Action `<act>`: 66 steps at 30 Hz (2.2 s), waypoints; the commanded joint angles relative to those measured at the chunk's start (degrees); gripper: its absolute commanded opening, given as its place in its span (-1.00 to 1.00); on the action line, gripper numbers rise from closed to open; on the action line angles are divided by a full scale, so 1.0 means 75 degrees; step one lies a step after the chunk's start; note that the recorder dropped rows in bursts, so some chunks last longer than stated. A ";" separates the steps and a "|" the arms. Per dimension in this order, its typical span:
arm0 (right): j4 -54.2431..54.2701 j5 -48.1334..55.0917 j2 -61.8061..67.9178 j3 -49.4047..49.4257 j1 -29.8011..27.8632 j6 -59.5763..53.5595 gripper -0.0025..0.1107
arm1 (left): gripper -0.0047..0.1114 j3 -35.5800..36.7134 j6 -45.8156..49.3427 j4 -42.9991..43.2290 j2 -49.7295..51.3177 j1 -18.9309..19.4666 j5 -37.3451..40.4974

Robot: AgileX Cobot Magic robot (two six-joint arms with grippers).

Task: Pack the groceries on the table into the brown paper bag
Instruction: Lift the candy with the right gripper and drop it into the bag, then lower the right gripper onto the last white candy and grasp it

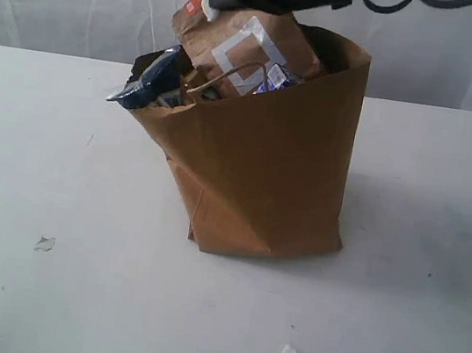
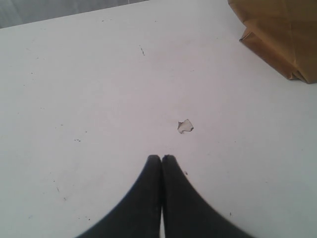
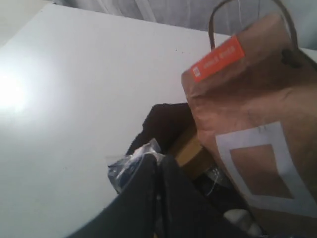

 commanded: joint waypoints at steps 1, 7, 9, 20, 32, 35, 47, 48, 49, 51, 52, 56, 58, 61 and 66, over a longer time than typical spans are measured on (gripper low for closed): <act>-0.0521 0.0253 0.0266 -0.0036 -0.0057 -0.0100 -0.96 | -0.92 0.0030 -0.0021 -0.0070 -0.0034 0.0006 -0.0034; -0.1430 0.0741 0.0442 -0.0036 -0.0057 -0.0100 -0.95 | -0.92 0.0030 -0.0021 -0.0070 -0.0034 0.0006 -0.0034; -0.1460 0.0738 0.0442 -0.0036 -0.0057 -0.0100 -0.91 | -0.92 0.0030 -0.0021 -0.0070 -0.0034 0.0006 -0.0034; -0.1460 0.0755 0.0442 -0.0036 -0.0057 -0.0100 -0.60 | -0.92 0.0030 -0.0021 -0.0070 -0.0034 0.0006 -0.0034; -0.2162 0.1969 0.0044 -0.0036 -0.0057 -0.0100 -0.74 | -0.92 0.0030 -0.0021 -0.0070 -0.0034 0.0006 -0.0034; -0.2995 0.2708 -0.0346 -0.0036 -0.0057 -0.0100 -0.92 | -0.92 0.0030 -0.0021 -0.0070 -0.0034 0.0006 -0.0034; -0.4392 0.4210 -0.2339 0.1237 -0.0057 0.0958 -0.96 | -0.92 0.0030 -0.0021 -0.0070 -0.0034 0.0006 -0.0034; -0.3781 0.4210 -0.2500 0.1883 -0.0057 0.0988 -0.96 | -0.92 0.0030 -0.0021 -0.0070 -0.0034 0.0006 -0.0034; -0.3346 0.4210 -0.2592 0.2515 -0.0041 0.1001 -0.96 | -0.92 0.0030 -0.0021 -0.0070 -0.0034 0.0006 -0.0034; -0.2707 0.4210 -0.2620 0.3905 -0.0041 0.1001 -0.96 | -0.92 0.0030 -0.0021 -0.0070 -0.0034 0.0006 -0.0034; -0.2630 0.4210 -0.2620 0.4292 -0.0041 0.0965 -0.96 | -0.92 0.0030 -0.0021 -0.0070 -0.0034 0.0006 -0.0034; -0.1779 0.2830 -0.2406 0.6158 -0.0041 0.0900 -0.96 | -0.92 0.0030 -0.0021 -0.0070 -0.0034 0.0006 -0.0034; -0.1210 0.2448 -0.2283 0.6311 -0.0041 0.0855 -0.96 | -0.92 0.0030 -0.0021 -0.0070 -0.0034 0.0006 -0.0034; -0.0359 0.2141 -0.2071 0.6358 -0.0041 0.0073 -0.92 | -0.92 0.0030 -0.0021 -0.0070 -0.0034 0.0006 -0.0034; 0.0076 0.1219 -0.1607 0.6358 -0.0041 -0.0412 -0.56 | -0.92 0.0030 -0.0021 -0.0070 -0.0034 0.0006 -0.0034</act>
